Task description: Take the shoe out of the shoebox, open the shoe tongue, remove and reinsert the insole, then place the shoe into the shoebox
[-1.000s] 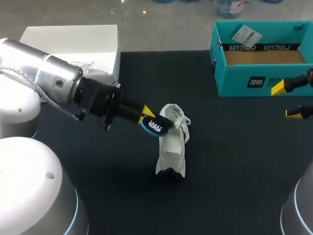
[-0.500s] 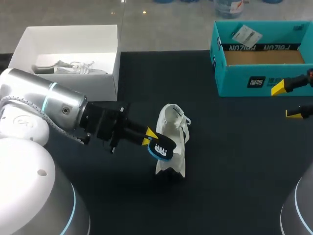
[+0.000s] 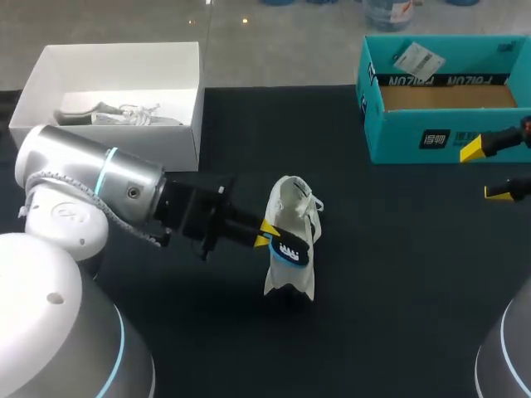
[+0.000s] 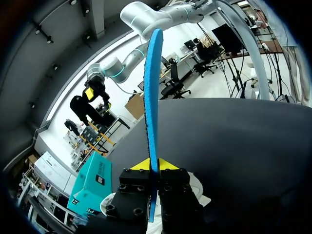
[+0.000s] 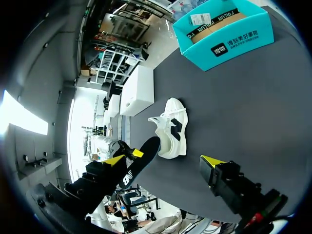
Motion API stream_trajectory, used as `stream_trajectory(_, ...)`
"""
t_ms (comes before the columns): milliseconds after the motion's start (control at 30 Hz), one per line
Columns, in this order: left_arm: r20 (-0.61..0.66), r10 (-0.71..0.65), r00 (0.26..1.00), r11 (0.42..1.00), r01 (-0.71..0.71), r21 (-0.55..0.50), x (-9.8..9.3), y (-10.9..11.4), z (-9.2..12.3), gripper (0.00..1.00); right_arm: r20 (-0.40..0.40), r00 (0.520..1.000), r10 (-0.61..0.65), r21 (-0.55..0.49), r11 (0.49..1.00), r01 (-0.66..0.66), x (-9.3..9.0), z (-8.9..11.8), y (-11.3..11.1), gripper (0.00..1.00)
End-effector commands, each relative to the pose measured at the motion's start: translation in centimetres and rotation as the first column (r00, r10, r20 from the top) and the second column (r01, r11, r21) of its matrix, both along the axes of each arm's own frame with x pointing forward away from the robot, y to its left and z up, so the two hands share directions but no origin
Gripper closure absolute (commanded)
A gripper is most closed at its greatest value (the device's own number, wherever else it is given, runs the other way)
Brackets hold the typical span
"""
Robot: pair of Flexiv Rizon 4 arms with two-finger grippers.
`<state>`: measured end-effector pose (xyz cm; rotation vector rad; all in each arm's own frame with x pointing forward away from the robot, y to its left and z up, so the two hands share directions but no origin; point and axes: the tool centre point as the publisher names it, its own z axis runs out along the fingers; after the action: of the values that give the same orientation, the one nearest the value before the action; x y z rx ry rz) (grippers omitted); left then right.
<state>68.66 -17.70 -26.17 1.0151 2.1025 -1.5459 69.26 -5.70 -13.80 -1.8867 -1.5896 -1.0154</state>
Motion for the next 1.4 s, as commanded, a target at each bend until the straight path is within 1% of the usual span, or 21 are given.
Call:
stream_trajectory(33, 0.000, -0.001, 1.000, 1.000, 0.001, 0.002, 0.1, -0.2, -0.1, 1.00, -0.001, 1.000, -0.001, -0.002, 1.000, 0.001, -0.1, 0.0, 0.0, 0.00)
stream_trajectory(400, -0.013, -0.049, 0.999, 0.999, 0.049, -0.022, 0.3, 0.0, -0.6, 1.00, -0.001, 1.000, -0.001, -0.002, 1.000, 0.001, -0.1, 0.0, 0.0, 0.00)
stream_trajectory(533, -0.044, -0.088, 0.995, 0.993, 0.084, -0.087, 0.7, 0.5, -0.1, 1.00, -0.001, 1.000, -0.001, -0.002, 1.000, 0.001, -0.1, 0.0, 0.0, 0.00)
stream_trajectory(633, -0.065, -0.081, 0.995, 0.995, 0.077, -0.067, 0.9, 0.6, 0.0, 1.00, -0.001, 1.000, -0.001, -0.002, 1.000, 0.001, -0.1, 0.0, 0.0, 0.00)
stream_trajectory(1000, -0.072, -0.076, 0.994, 0.995, 0.072, -0.064, 1.0, 0.8, 0.0, 1.00, -0.001, 1.000, -0.001, -0.002, 1.000, 0.001, -0.1, 0.0, 0.0, 0.00)
stream_trajectory(1100, -0.082, -0.057, 0.995, 0.996, 0.051, -0.079, 1.0, 1.1, 0.6, 1.00, -0.001, 1.000, -0.001, -0.002, 1.000, 0.001, -0.1, 0.0, 0.0, 0.00)
stream_trajectory(1233, -0.086, -0.069, 0.994, 0.994, 0.062, -0.086, 0.5, 1.3, 1.0, 1.00, -0.001, 1.000, -0.001, -0.002, 1.000, 0.001, -0.1, 0.0, 0.0, 0.00)
stream_trajectory(1400, -0.126, -0.067, 0.990, 0.996, 0.058, -0.068, 0.8, 1.2, -0.3, 1.00, -0.001, 1.000, -0.001, -0.002, 1.000, 0.001, -0.1, 0.0, 0.0, 0.00)
